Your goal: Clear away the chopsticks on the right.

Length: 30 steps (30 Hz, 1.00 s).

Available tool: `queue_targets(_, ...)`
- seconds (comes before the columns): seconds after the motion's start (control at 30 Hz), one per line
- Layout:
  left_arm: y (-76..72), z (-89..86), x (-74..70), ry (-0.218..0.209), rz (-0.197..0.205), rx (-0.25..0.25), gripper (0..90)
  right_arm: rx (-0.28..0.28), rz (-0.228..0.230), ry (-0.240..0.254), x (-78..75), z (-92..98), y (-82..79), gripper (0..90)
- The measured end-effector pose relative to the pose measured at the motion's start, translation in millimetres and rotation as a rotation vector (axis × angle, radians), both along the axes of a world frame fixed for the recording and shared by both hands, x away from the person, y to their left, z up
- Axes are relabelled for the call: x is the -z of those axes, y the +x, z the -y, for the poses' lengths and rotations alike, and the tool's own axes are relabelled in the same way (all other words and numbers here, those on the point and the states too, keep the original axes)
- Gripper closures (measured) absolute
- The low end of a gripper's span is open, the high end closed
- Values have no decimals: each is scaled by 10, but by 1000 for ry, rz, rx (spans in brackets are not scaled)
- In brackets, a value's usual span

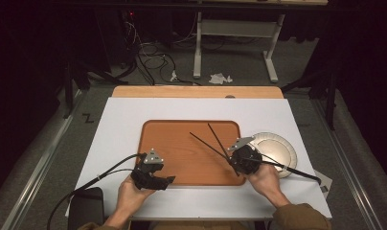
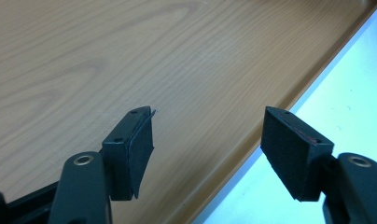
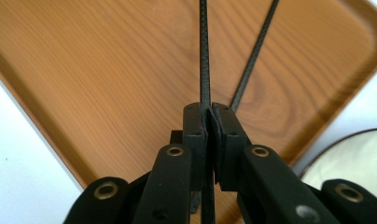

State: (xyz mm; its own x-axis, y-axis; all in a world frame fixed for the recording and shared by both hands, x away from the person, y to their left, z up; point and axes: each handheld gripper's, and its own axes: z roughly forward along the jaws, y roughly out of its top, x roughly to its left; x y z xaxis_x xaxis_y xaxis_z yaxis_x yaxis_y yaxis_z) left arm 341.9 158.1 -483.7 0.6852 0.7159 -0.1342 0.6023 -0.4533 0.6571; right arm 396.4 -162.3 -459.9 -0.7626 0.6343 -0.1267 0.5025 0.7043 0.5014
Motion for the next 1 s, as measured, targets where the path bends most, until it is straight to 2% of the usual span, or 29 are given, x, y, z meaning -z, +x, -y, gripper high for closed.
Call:
queue_targets(0.43,0,4,-1,-5,3,0,341,-9,-85,-25,217,-158,40,849)
queue_targets(0.67,-7,3,-6,-5,6,-4,341,-13,-65,-52,237,-159,47,793)
queue_targets(0.83,-8,5,-5,-7,7,-4,341,-53,-23,29,158,-146,14,810)
queue_targets(0.9,-8,4,-7,-5,8,-4,341,-81,-40,32,175,-166,-7,824)
queue_targets(1.0,-5,2,-9,-3,8,-4,341,-108,-69,7,260,-206,-8,833)
